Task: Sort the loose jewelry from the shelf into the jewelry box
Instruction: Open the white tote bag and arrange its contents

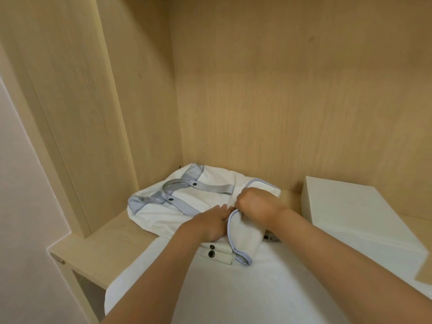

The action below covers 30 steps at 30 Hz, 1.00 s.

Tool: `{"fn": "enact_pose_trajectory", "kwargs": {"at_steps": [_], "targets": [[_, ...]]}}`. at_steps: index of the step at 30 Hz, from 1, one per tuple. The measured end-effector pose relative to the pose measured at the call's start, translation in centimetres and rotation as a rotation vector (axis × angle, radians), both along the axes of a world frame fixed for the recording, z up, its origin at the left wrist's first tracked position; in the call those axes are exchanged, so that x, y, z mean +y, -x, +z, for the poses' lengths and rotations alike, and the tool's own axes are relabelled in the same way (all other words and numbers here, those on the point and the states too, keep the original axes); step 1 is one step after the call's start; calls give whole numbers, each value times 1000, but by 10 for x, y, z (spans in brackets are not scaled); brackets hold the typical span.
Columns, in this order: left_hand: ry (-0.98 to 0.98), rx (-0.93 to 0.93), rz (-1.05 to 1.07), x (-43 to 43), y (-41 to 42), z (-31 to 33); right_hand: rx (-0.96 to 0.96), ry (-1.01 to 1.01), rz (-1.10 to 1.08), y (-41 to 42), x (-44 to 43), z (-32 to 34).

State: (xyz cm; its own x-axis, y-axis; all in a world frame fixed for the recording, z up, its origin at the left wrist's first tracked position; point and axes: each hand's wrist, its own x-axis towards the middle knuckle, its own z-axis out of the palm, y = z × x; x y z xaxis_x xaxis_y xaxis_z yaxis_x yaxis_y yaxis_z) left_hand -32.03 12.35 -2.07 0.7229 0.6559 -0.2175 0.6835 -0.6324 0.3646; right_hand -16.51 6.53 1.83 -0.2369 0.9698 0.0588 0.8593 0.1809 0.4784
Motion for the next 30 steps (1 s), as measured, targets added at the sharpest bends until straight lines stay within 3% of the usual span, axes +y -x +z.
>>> {"fn": "enact_pose_trajectory", "kwargs": {"at_steps": [2,5,8,11,14,17,20,25,30], "targets": [[-28,53,9,0,-3,0,-24,-95,-1,-11,-8,11],[-33,70,3,-1,-5,2,-77,5,-141,-32,-31,24],[-15,-3,41,-1,-3,4,-84,0,-108,-39,-49,31],[-66,-181,100,-9,-5,10,53,75,-166,-37,-66,42],[3,-403,83,-31,-13,25,273,158,-256,-45,-87,47],[6,-497,-13,-57,-27,41,437,21,-243,-60,-103,42],[79,-555,-64,-78,-45,51,440,-28,-374,-73,-127,32],[161,-541,-165,-108,-72,50,364,-69,-412,-88,-168,7],[55,-395,-185,-117,-90,46,440,-94,-424,-104,-186,5]]}}
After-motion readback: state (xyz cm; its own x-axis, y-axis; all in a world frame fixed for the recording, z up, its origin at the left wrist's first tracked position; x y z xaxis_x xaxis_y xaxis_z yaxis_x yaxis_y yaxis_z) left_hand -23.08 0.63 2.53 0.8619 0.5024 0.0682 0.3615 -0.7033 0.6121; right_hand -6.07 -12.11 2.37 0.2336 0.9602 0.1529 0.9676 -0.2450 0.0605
